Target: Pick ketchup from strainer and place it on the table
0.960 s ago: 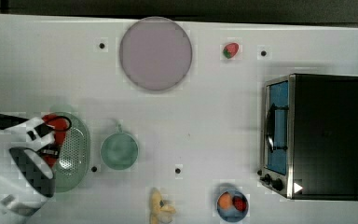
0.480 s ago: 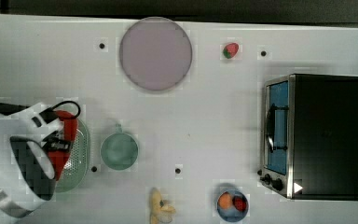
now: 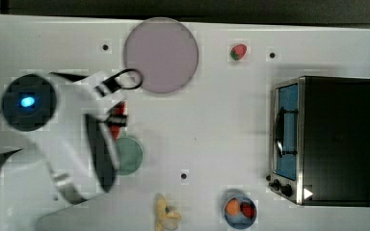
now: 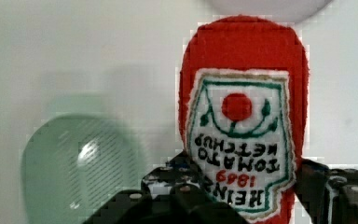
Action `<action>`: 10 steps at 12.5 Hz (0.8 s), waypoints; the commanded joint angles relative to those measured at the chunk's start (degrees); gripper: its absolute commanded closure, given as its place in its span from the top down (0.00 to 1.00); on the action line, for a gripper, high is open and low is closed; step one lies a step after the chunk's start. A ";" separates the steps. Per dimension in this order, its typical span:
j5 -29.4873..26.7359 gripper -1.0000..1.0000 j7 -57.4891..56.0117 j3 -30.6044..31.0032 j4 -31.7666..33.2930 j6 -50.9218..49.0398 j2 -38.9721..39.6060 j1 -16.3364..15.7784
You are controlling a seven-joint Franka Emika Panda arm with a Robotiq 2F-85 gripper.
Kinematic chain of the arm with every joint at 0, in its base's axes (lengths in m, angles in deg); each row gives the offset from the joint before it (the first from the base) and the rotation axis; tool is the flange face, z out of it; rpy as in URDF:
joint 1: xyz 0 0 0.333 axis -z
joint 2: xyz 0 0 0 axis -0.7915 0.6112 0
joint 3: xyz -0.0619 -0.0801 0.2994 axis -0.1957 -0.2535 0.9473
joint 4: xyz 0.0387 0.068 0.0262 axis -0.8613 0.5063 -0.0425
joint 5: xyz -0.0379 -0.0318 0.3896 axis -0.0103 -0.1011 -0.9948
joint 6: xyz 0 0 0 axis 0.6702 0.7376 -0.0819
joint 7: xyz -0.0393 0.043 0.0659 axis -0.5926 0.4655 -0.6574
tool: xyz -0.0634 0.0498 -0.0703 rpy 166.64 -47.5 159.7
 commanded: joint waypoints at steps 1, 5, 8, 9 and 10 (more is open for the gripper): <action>-0.09 0.56 -15.68 -5.98 -1.82 -1.07 -1.72 4.01; -0.08 0.56 -20.85 -14.64 -0.71 -1.03 -1.58 5.07; -0.08 0.56 -20.84 -17.98 3.99 -0.31 -1.53 5.13; -0.08 0.56 -20.83 -18.44 6.16 1.13 -1.43 5.17; -0.08 0.56 -20.83 -18.73 8.28 3.46 -1.17 5.18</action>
